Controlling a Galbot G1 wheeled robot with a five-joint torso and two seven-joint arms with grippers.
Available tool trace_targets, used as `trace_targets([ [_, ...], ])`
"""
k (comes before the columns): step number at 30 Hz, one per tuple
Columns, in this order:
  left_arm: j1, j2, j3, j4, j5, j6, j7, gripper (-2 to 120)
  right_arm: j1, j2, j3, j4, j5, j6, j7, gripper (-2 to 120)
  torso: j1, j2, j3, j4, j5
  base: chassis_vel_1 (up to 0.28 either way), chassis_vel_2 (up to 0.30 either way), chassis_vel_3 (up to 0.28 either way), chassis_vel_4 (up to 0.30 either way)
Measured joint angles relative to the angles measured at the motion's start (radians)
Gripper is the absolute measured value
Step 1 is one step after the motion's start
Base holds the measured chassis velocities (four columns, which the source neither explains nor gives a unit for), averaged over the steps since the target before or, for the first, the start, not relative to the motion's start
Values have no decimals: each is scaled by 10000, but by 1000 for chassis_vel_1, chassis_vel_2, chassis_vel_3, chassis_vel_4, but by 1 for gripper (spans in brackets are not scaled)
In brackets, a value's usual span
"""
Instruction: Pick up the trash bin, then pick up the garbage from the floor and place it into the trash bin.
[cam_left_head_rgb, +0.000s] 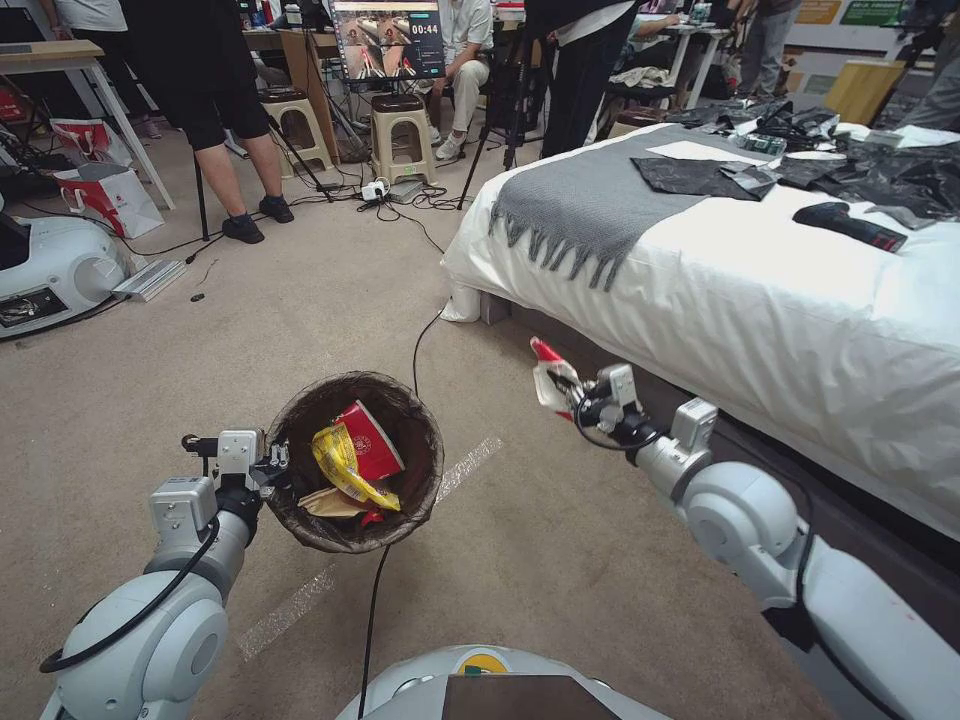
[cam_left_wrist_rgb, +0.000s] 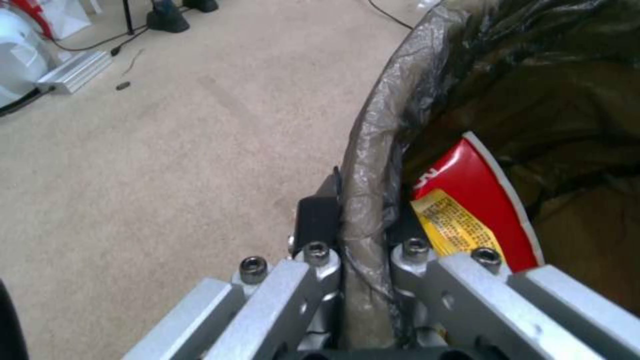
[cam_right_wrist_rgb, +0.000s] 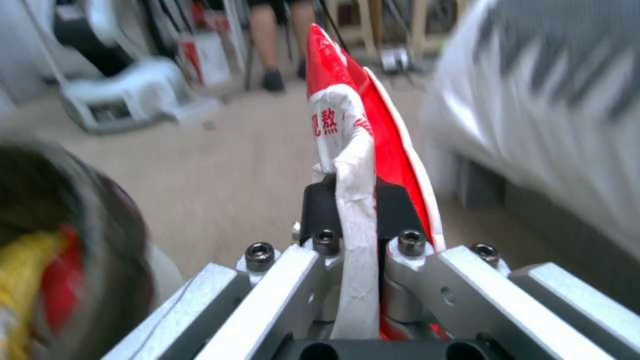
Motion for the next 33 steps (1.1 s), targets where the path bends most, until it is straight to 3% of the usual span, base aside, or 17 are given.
trace_targets([
  [6,8,31,1,0,-7,3,0,3,966,-118,-11,987,871,-356,148,0,0,0,0,0,0,0,0,0,0],
  [11,-29,44,64,0,-4,4,0,3,1929,-88,-805,1461,1272,-649,163,0,0,0,0,3,0,0,0,0,0],
  [19,-93,-14,211,0,77,4,8,3,3658,25,-2579,1930,2064,-1339,-45,0,0,0,0,2,0,0,0,0,0],
  [22,-107,-72,271,0,119,5,9,3,4889,38,-3887,2040,2440,-1464,25,0,0,0,0,0,-1,0,0,0,0],
  [26,-107,-92,279,0,130,5,7,3,5422,121,-4542,2018,2590,-1498,114,0,0,0,0,3,0,0,0,0,0],
  [28,-154,-93,286,0,133,8,4,3,5999,266,-5437,1868,2732,-1549,288,0,0,0,0,3,-1,0,0,0,0],
  [33,-217,-41,286,0,121,15,2,3,6221,307,-6031,1774,2914,-1665,481,0,0,0,1,0,-1,0,0,0,0],
])
